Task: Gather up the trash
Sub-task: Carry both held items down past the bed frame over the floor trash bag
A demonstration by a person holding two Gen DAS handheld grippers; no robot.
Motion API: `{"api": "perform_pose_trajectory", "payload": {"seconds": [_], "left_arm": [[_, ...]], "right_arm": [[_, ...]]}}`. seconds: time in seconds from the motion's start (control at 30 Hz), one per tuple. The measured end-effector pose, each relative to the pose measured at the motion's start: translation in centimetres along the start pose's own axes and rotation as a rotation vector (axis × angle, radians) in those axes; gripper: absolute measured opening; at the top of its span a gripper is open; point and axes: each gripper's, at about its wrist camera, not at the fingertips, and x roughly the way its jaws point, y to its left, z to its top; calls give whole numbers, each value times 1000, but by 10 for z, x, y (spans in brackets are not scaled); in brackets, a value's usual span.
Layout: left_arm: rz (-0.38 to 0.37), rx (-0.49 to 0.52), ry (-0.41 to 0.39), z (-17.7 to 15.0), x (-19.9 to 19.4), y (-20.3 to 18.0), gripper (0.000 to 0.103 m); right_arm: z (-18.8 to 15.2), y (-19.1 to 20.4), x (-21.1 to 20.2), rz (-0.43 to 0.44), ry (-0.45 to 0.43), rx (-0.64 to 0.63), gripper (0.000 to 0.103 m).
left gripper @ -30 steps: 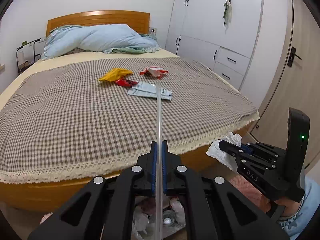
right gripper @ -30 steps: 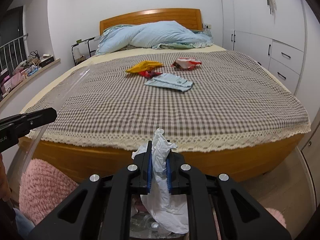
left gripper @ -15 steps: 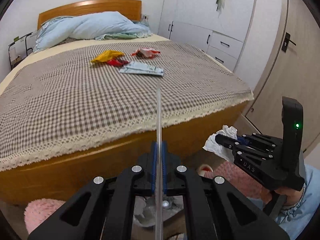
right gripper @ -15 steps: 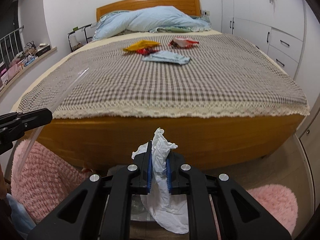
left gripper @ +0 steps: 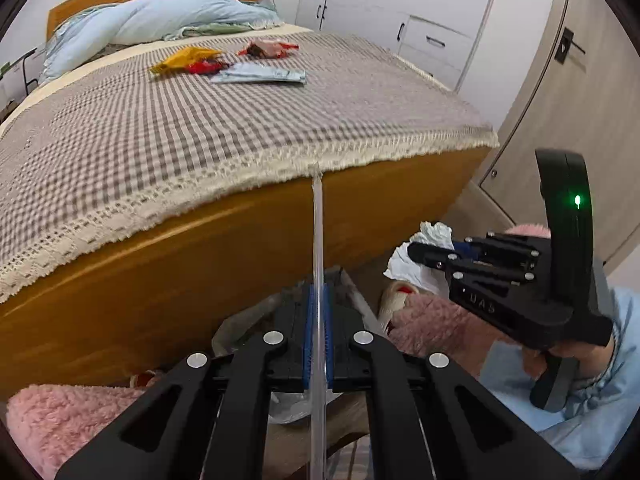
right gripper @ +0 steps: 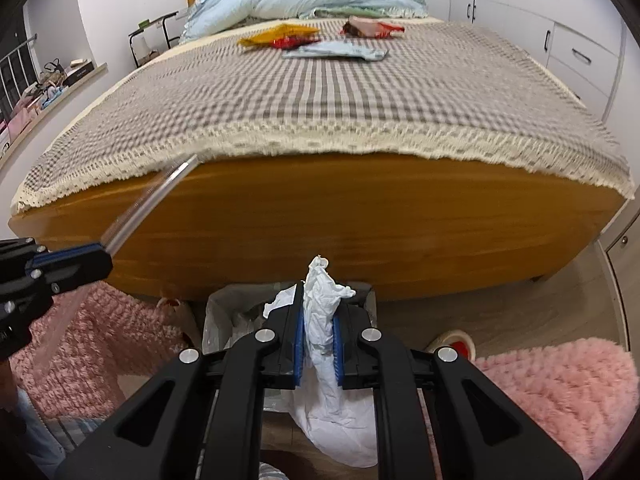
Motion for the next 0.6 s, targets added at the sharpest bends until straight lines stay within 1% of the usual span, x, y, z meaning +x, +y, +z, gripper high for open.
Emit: {"api": "perform_pose_trajectory", "payload": {"seconds": [0.17,0.3,0.47,0.57,0.6], "left_arm": [[-4,-3,40,-9,18,2,2],[-11,7,70,-16,31,4,2],[-36,32,120,-25,54,5,2],[-58,52,134,-32,71,5,2],[-55,59,144,-35,78,5,2]], "right_arm": [[-6,2,18,-3,45,-13,11],[-12,-3,36,1,94,4,11],[-18,-12,57,-7,141,22,11],[-22,-19,74,-3,188,45,11],[-23,-20,80,-1,208,53,11]]}}
